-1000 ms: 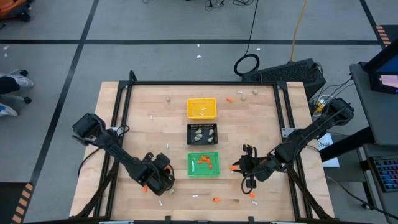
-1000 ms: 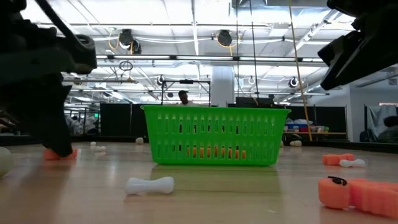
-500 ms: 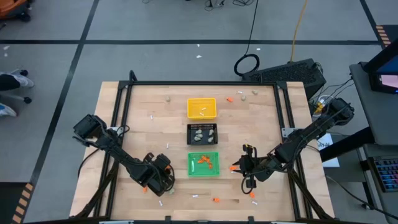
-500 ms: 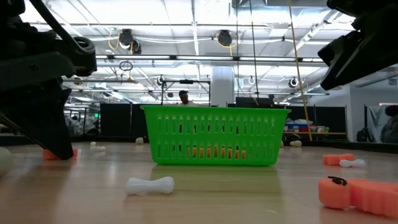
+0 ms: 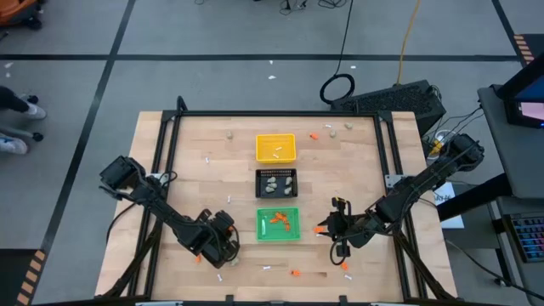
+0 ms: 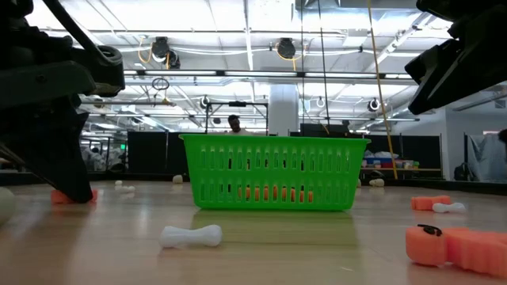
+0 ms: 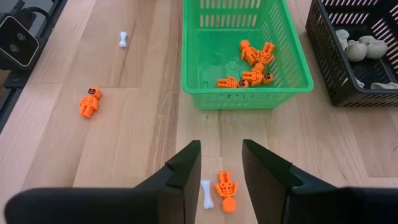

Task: Sort Halloween decoration
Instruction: Put the orange skeleton toy into the green basket

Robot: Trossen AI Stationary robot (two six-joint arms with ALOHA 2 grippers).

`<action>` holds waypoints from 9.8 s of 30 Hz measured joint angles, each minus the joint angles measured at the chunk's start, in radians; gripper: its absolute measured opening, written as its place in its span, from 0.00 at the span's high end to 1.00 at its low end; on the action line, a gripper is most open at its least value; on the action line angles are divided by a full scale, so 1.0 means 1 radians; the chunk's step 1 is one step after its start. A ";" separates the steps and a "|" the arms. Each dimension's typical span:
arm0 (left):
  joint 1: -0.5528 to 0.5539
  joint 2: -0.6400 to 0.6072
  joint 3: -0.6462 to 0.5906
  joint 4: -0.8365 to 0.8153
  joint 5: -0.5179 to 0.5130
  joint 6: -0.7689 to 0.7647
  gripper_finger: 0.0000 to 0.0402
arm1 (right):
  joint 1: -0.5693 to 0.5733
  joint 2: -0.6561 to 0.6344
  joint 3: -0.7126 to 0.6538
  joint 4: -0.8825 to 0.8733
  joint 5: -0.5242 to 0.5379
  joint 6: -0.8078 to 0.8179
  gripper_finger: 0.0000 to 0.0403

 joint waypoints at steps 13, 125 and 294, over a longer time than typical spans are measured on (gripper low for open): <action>-0.001 -0.083 -0.005 -0.008 -0.042 0.082 0.90 | 0.000 0.000 0.000 0.000 0.000 -0.002 0.75; 0.001 -0.221 -0.002 0.908 -0.401 2.092 0.90 | 0.000 0.000 0.000 0.003 0.076 0.012 0.75; 0.072 -0.221 -0.048 0.717 -0.155 1.143 0.52 | -0.006 0.102 -0.034 -0.101 -0.086 0.205 0.62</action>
